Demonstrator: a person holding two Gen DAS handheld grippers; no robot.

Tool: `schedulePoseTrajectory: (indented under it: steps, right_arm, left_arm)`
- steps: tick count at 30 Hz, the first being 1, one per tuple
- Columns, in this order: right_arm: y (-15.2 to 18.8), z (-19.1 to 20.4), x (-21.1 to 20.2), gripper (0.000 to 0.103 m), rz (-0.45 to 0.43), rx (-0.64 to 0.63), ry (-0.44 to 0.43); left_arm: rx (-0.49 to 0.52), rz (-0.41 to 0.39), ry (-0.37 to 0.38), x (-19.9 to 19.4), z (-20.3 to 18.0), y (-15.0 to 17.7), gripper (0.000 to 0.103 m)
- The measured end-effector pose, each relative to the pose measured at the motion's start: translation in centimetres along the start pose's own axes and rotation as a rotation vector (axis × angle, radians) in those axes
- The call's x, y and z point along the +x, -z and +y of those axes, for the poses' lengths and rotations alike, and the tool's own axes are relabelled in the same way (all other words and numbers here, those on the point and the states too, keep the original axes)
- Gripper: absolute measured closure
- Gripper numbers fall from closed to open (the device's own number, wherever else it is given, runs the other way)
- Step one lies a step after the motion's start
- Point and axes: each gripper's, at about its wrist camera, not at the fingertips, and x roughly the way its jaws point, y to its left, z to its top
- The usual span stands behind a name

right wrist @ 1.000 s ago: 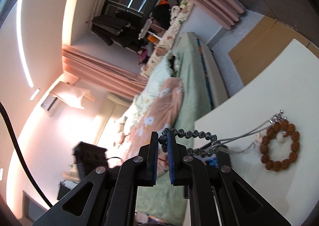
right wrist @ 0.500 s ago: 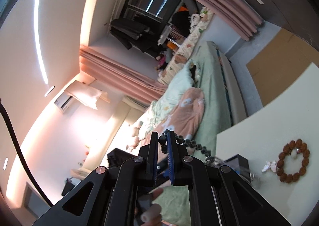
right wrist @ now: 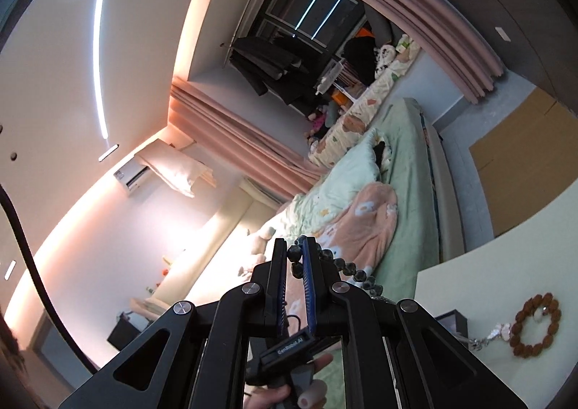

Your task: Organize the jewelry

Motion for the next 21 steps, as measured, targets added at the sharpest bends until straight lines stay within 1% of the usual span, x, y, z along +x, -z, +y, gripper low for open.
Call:
schedulePoseTrajectory:
  steps: [10, 16, 21]
  right_arm:
    - [-0.7, 1.1, 0.3, 0.093, 0.006, -0.025, 0.012]
    - [0.4, 0.7, 2.0, 0.093, 0.055, -0.032, 0.021]
    - [2.4, -1.7, 3.8, 0.093, 0.120, 0.006, 0.049]
  left_arm:
    - [-0.019, -0.026, 0.017, -1.1, 0.3, -0.3, 0.027]
    - [-0.025, -0.046, 0.014, -2.0, 0.7, -0.7, 0.027]
    - [-0.020, -0.054, -0.002, -2.6, 1.0, -0.8, 0.027]
